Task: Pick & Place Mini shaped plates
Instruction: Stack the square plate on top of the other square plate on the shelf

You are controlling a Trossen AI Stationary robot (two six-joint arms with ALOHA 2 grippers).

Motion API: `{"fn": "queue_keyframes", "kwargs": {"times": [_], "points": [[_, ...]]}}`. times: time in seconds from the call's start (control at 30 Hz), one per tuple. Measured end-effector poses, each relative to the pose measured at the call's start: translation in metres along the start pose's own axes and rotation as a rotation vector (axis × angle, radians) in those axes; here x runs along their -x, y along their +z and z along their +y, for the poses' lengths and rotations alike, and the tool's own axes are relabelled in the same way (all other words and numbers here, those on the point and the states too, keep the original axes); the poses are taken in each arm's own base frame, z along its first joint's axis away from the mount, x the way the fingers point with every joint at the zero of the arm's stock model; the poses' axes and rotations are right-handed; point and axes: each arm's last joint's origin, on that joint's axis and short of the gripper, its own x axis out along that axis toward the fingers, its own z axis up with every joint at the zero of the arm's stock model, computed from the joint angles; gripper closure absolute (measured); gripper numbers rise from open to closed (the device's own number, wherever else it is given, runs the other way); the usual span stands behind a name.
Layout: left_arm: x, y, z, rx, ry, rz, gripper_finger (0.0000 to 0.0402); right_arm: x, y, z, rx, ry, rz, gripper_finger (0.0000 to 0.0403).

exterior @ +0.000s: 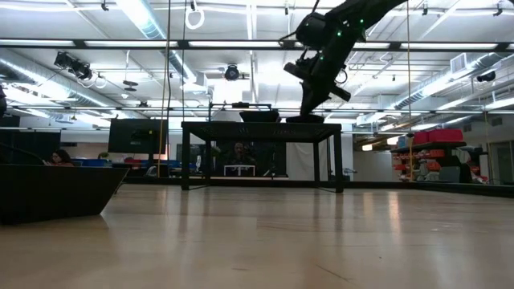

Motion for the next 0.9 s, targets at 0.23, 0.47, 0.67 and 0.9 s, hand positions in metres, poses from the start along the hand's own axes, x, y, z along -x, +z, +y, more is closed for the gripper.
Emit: {"fn": "queue_keyframes", "kwargs": {"times": [0.23, 0.47, 0.67, 0.9], "points": [[0.000, 0.000, 0.000, 0.000, 0.000, 0.000, 0.0225, 0.031, 0.005, 0.000, 0.003, 0.069, -0.069, 0.0403], [0.000, 0.000, 0.000, -0.002, 0.000, 0.000, 0.0225, 0.064, 0.000, 0.004, 0.040, 0.210, -0.064, 0.0403], [0.000, 0.000, 0.000, -0.008, 0.000, 0.000, 0.0225, 0.077, -0.021, 0.026, 0.141, 0.244, 0.013, 0.0403], [0.000, 0.000, -0.001, -0.009, -0.023, 0.012, 0.0225, 0.095, -0.054, 0.064, 0.278, 0.325, 0.093, 0.0403]]}}
